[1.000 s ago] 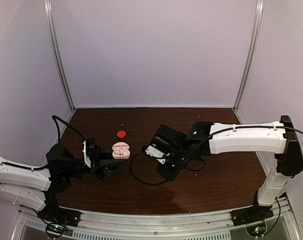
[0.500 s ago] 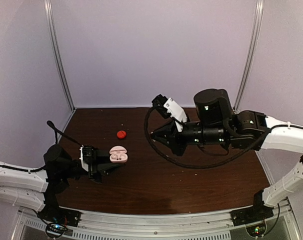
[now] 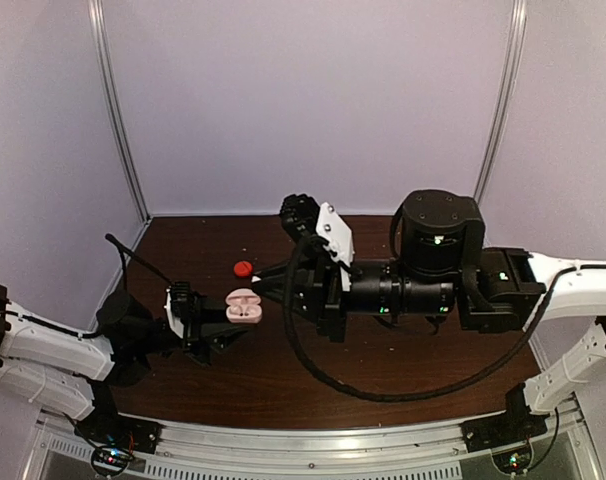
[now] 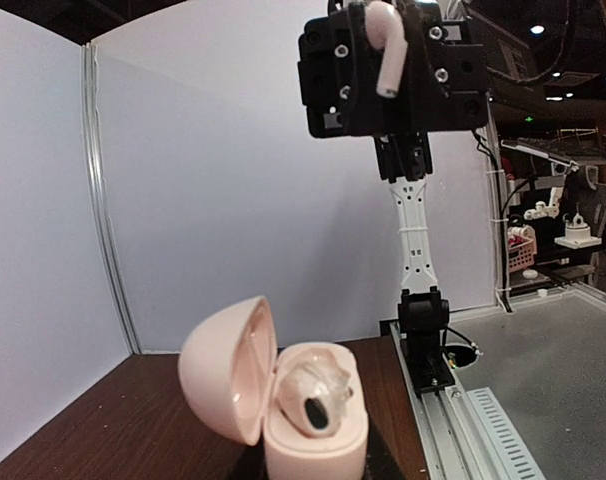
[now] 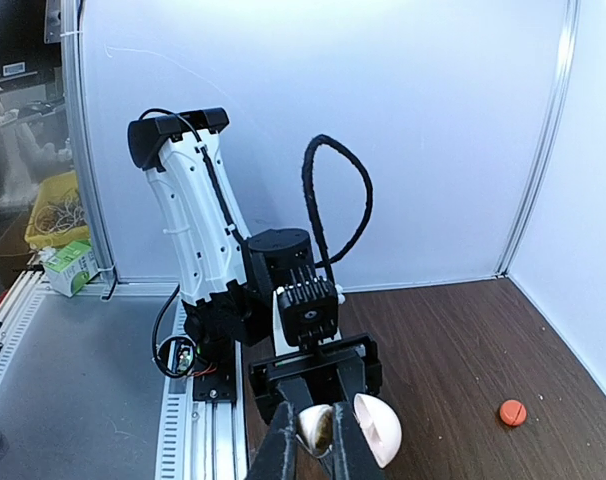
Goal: Insert the wireless bluetooth earbuds into the charging case
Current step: Place the right earbud in the charging case.
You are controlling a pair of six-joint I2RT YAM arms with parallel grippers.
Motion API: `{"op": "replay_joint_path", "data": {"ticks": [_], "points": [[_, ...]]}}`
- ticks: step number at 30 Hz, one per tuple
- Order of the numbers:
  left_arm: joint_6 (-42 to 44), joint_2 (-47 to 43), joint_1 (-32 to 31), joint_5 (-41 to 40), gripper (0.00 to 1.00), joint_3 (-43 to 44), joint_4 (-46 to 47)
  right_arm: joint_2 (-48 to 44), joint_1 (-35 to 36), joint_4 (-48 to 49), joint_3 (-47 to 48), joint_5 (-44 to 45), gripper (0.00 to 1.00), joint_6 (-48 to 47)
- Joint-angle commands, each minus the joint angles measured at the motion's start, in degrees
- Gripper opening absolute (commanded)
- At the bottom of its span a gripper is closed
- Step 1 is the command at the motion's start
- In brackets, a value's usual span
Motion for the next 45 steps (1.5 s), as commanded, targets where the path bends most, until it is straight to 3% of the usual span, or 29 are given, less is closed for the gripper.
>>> {"op": "replay_joint_path", "data": {"ticks": [1, 16, 45], "points": [[-6.6, 1.8, 0.2, 0.3, 0.0, 2.1, 11.6, 2.4, 0.5, 6.9, -1.3, -0.1, 0.06, -0.8], [-6.5, 0.3, 0.0, -0.1, 0.0, 2.8, 9.2, 5.0, 0.4, 11.9, -4.2, 3.7, 0.05, 0.1], [-5.7, -0.1, -0.3, -1.0, 0.0, 2.8, 7.9, 7.6, -0.7, 12.4, -3.5, 4.7, 0.05, 1.4]]}}
